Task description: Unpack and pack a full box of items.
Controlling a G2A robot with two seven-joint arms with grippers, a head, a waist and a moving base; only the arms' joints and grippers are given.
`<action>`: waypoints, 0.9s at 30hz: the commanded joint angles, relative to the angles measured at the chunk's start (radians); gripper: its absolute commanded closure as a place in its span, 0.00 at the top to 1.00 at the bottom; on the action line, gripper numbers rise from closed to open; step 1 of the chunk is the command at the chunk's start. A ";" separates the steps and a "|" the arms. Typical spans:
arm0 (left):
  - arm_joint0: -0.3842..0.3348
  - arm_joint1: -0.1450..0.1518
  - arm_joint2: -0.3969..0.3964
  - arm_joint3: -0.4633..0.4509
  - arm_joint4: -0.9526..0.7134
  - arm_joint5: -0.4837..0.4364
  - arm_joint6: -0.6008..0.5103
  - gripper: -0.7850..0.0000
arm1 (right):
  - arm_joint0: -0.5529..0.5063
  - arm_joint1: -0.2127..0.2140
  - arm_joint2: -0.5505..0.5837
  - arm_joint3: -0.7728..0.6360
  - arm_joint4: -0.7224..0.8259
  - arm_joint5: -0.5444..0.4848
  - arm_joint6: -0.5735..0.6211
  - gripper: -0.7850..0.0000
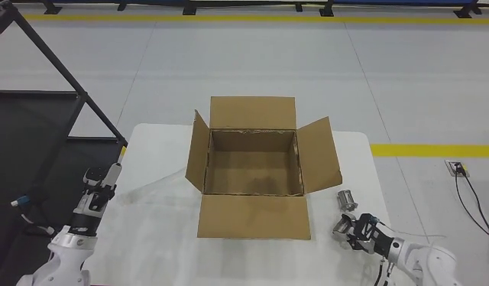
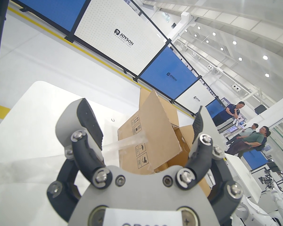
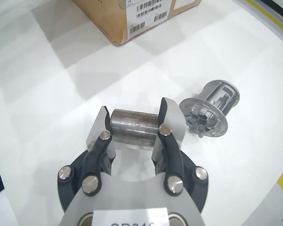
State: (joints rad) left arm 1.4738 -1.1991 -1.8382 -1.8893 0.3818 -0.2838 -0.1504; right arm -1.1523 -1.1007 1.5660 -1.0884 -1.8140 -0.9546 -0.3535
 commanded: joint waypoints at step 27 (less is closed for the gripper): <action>0.009 0.002 0.005 -0.009 0.009 0.006 0.015 1.00 | -0.006 0.038 -0.045 0.021 0.027 0.050 -0.014 0.38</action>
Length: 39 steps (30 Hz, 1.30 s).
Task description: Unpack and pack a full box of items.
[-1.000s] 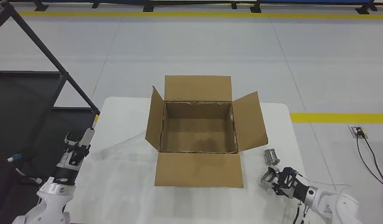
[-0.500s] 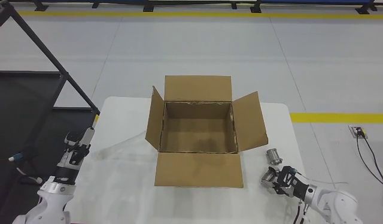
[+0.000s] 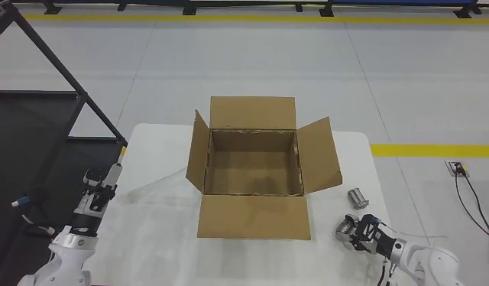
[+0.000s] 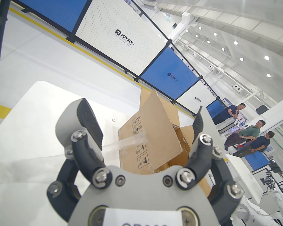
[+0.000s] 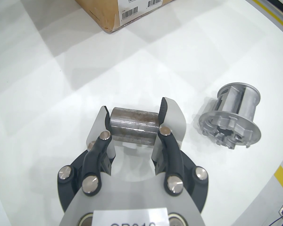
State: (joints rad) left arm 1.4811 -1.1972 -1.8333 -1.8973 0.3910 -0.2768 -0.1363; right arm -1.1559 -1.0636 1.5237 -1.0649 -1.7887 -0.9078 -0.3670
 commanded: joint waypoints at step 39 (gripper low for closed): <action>0.014 0.001 0.008 -0.008 0.002 -0.008 0.011 1.00 | -0.095 0.052 0.023 -0.082 0.081 0.047 -0.069 0.95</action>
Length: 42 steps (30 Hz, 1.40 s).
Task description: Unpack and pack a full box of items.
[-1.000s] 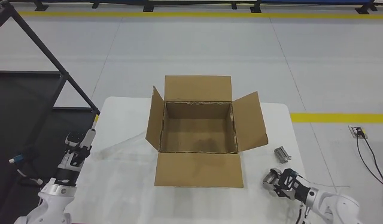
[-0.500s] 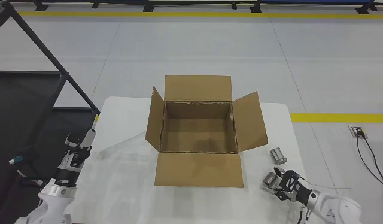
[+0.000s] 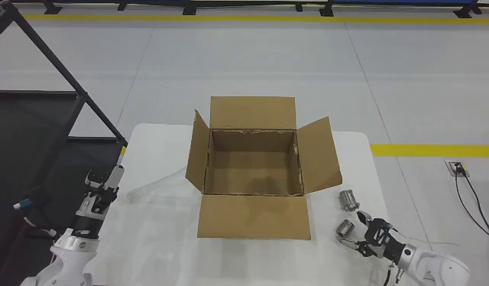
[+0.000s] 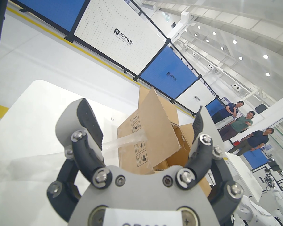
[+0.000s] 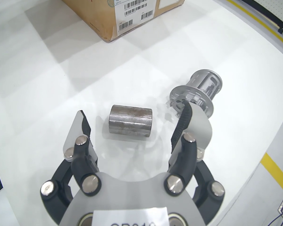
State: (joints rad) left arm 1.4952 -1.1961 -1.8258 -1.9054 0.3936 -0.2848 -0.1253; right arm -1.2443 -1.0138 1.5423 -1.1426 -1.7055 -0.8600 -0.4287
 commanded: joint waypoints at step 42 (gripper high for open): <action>-0.008 0.001 -0.070 0.017 -0.104 0.009 0.036 1.00 | 0.059 -0.014 -0.041 -0.071 0.714 -0.116 0.232 1.00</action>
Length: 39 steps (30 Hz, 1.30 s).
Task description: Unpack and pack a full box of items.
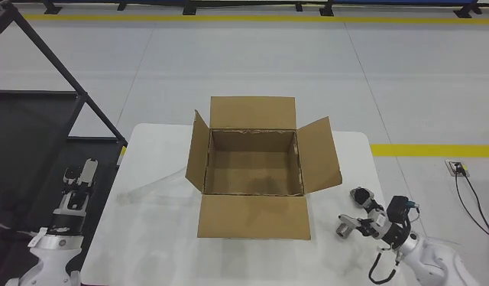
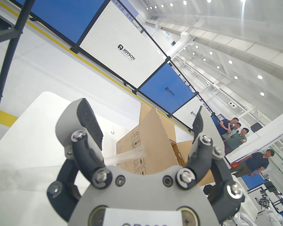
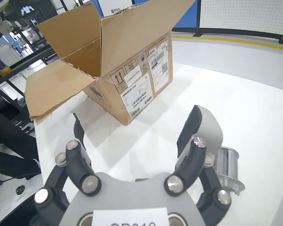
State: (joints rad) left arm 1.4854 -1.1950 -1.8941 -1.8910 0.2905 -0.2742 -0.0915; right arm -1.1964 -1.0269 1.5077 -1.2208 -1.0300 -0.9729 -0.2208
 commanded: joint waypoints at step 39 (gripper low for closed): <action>0.019 -0.002 -0.006 0.007 0.006 -0.013 0.016 1.00 | 0.261 0.020 -0.079 -0.180 0.920 0.642 0.944 0.83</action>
State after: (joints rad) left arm 1.5049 -1.1967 -1.9005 -1.8836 0.2960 -0.2876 -0.0754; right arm -0.9538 -1.0067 1.4357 -1.4049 -0.1140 -0.3634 0.7016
